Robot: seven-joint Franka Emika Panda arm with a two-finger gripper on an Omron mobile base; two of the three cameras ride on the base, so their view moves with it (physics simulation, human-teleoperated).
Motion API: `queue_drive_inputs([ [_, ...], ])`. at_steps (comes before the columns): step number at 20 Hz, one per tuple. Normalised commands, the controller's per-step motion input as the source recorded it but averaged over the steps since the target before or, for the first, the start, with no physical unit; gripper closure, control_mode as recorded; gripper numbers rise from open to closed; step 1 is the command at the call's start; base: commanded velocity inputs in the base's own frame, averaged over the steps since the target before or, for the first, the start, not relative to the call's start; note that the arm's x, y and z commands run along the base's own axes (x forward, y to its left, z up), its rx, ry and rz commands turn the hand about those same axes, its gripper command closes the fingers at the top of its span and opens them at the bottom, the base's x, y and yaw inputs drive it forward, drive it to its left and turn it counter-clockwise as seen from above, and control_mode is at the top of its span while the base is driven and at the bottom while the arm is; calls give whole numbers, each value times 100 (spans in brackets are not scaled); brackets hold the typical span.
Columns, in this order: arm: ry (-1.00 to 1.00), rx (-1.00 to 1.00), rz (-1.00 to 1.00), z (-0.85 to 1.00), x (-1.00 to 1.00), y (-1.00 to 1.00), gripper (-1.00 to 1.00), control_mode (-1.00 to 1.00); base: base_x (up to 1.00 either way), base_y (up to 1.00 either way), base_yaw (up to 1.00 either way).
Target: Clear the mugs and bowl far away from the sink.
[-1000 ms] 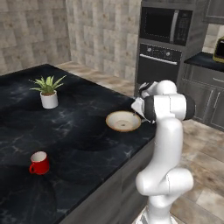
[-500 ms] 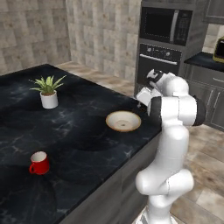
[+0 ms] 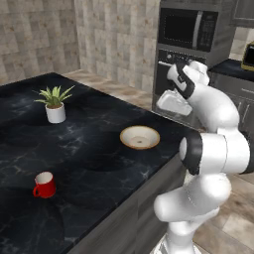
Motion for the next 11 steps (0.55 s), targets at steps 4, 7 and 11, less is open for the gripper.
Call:
queue_drive_inputs([
  [4,-15,-24,14,82,-100,17,-100,-100,0,0,0],
  [7,-39,-18,-1,25,-100,19,-100,-100,0,0,0],
  [11,-27,-4,-10,0,-100,27,-100,-100,0,0,0],
])
